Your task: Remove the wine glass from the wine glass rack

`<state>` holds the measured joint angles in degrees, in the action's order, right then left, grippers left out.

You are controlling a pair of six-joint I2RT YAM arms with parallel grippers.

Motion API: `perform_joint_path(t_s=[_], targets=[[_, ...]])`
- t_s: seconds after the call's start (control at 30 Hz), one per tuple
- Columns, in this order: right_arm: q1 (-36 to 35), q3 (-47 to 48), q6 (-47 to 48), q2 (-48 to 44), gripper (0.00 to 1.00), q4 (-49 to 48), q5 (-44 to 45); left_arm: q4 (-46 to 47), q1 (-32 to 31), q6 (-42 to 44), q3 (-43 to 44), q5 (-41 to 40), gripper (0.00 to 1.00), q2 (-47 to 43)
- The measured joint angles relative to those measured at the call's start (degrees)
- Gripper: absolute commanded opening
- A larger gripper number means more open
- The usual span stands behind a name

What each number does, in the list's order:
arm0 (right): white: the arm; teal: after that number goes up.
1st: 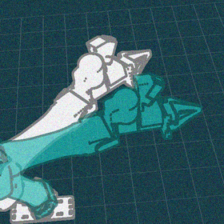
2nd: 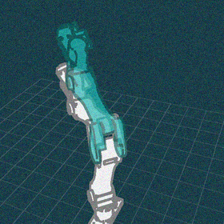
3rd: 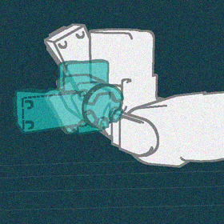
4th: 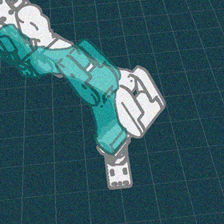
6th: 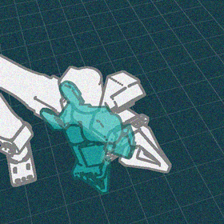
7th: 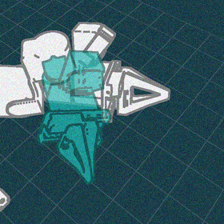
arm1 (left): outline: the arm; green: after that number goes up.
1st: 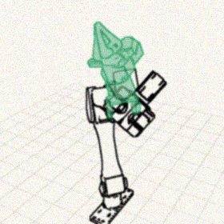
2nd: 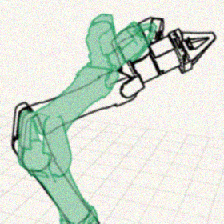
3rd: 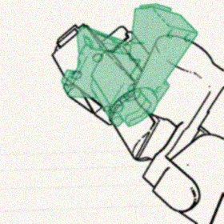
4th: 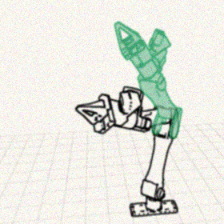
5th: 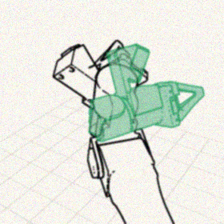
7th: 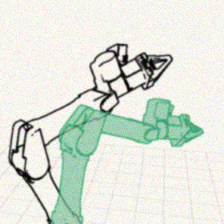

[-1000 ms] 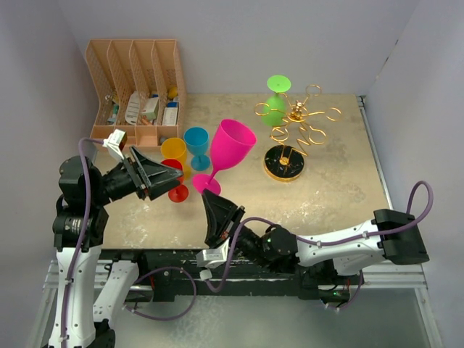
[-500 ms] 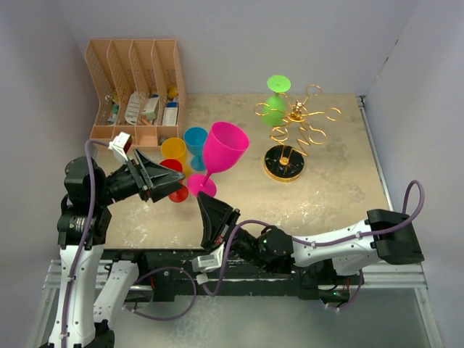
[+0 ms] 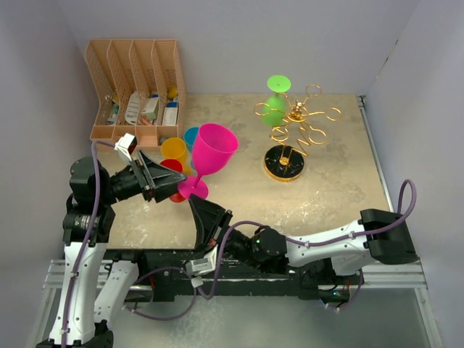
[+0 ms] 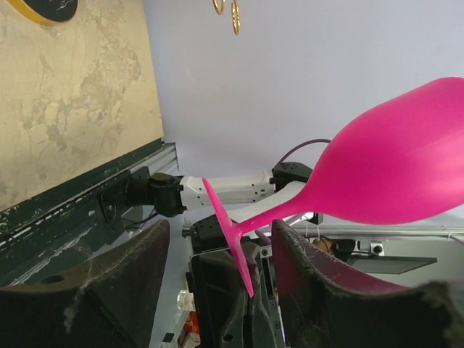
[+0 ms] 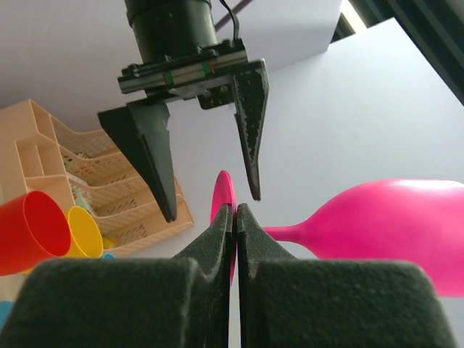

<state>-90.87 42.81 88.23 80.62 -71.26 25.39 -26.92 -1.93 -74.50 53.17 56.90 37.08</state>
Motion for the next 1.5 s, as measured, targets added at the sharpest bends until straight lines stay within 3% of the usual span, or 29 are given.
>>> perform_joint_path(t_s=[0.1, 0.17, 0.3, 0.47, 0.7, 0.93, 1.17, 1.33, 1.5], targets=[[0.0, 0.5, 0.0, 1.2, 0.00, 0.0, -0.8, 0.7, -0.1, -0.5, -0.6, 0.2, 0.39, 0.0], [-0.2, 0.6, 0.1, 1.7, 0.00, 0.0, -1.0, 0.9, -0.1, -1.0, -0.6, 0.3, 0.14, 0.0], [-0.3, 0.7, 0.4, 2.0, 0.00, 0.3, -1.0, 2.0, -0.2, -1.9, -0.9, 0.6, 0.00, -0.2], [-0.3, 0.7, 0.5, 2.4, 0.03, 0.9, -0.6, 3.5, -0.3, -3.1, -2.1, 0.5, 0.00, -0.6], [-1.4, 0.5, -0.7, 2.2, 0.36, 1.9, 2.2, 7.5, -0.4, -5.4, -5.4, 0.5, 0.00, -2.0], [-9.2, -2.3, -2.4, -2.5, 0.41, 2.6, 11.8, 11.9, -0.8, -7.6, -10.3, -1.0, 0.00, -3.1], [-23.2, -2.3, -8.5, -10.6, 0.43, 7.6, 30.3, 14.9, -0.8, -8.3, -14.3, -3.4, 0.00, -4.2], [-28.1, 0.0, -15.7, -14.2, 0.43, 16.9, 43.6, 18.4, -0.8, -9.0, -16.7, -4.0, 0.00, -5.8], [-28.1, 7.6, -25.8, -20.0, 0.45, 30.9, 47.4, 20.7, -0.8, -8.9, -18.9, -4.5, 0.00, -8.6]])
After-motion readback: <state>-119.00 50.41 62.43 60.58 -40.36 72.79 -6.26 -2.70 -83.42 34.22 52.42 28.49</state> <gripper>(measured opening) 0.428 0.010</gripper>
